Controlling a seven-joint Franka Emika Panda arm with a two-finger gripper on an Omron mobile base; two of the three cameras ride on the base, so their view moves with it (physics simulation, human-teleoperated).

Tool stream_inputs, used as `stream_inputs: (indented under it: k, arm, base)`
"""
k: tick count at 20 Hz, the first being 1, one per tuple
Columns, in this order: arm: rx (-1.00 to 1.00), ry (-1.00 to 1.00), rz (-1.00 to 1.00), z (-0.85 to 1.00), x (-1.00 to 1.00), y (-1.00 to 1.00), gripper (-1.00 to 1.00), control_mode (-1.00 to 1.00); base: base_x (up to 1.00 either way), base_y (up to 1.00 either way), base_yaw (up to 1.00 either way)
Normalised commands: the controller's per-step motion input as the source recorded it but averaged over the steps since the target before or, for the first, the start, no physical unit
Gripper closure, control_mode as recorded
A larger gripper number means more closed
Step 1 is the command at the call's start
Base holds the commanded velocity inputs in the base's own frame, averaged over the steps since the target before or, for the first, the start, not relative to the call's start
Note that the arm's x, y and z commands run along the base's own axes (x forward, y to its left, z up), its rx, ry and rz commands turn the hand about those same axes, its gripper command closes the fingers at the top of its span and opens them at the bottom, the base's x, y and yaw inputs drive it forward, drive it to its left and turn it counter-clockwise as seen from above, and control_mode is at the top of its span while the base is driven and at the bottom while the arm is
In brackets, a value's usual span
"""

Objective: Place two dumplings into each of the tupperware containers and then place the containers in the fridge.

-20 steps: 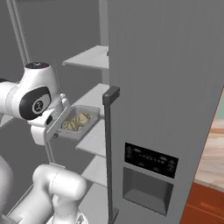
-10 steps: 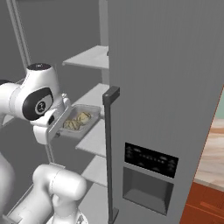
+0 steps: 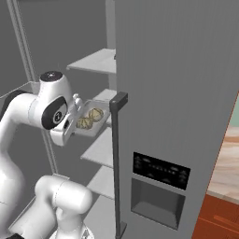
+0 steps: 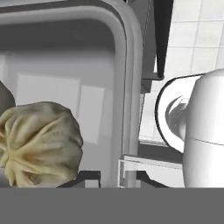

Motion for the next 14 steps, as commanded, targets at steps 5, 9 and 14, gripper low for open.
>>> stream_inputs:
  k: [5,9,14]
  arm:
    - [0.0,-0.19,0.0,-0.22,0.73,0.0,1.0,-1.0]
    - [0.0,-0.12,0.0,-0.35,0.83,-0.22,1.0,-1.0]
    - [0.0,-0.08,0.0,-0.28,0.73,-0.34,1.0,-1.0]
  base:
    - [0.0,0.0,0.0]
    - [0.0,0.0,0.0]
    - [0.0,0.0,0.0]
